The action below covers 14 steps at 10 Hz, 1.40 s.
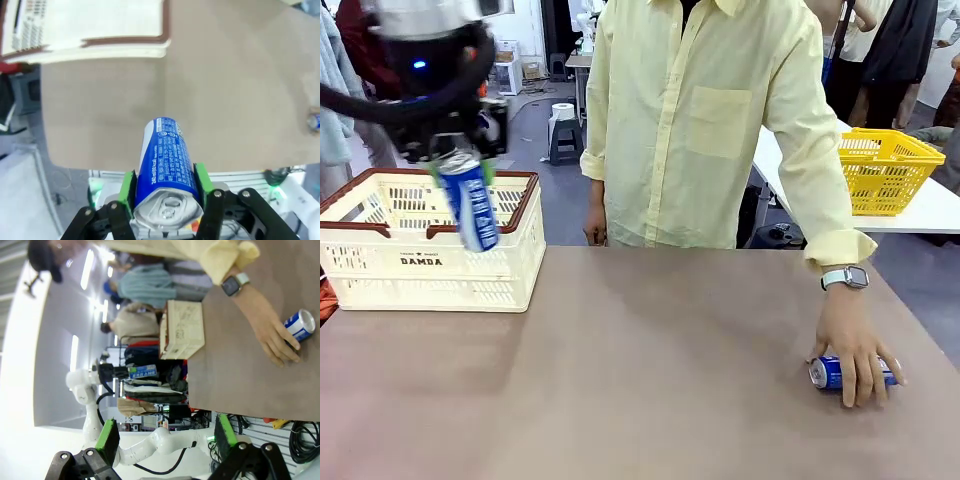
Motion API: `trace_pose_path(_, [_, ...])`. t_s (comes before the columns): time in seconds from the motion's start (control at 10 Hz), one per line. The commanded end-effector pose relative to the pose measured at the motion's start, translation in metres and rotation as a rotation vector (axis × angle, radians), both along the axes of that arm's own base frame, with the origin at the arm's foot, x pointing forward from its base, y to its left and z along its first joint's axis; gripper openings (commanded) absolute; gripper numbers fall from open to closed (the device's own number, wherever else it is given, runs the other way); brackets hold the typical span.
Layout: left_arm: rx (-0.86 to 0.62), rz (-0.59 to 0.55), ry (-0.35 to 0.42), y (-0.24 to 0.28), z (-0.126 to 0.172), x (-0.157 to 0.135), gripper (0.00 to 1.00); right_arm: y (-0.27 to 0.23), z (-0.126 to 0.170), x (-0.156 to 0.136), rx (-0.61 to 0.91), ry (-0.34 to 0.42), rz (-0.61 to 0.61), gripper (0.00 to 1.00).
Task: Place the drinks into the Shopping basket.
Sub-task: Pick up one drink and place it into the Shopping basket.
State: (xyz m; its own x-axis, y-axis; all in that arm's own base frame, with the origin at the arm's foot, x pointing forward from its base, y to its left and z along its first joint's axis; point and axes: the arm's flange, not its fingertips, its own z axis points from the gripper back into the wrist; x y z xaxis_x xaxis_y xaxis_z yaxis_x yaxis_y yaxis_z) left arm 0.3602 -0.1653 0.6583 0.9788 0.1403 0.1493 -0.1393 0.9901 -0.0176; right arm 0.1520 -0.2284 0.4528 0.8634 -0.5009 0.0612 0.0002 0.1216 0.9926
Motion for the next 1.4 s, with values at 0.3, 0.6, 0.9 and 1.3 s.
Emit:
trace_pose_path(0.3, [0.0,0.0,0.0,0.0,0.0,0.0,0.0,0.001,0.003,0.003,0.004,-0.039,-0.006,1.0])
trace_pose_path(0.6, [0.025,-0.054,-0.005,0.017,0.011,0.035,0.0,0.001,0.003,0.003,0.004,-0.039,-0.006,1.0])
trace_pose_path(0.9, [0.008,-0.279,-0.082,0.066,0.031,0.134,0.0,0.001,0.003,0.003,0.004,-0.039,-0.006,1.0])
trace_pose_path(1.3, [-0.05,-0.25,-0.055,0.116,-0.042,0.218,0.0,0.001,0.003,0.003,0.004,-0.039,-0.006,1.0])
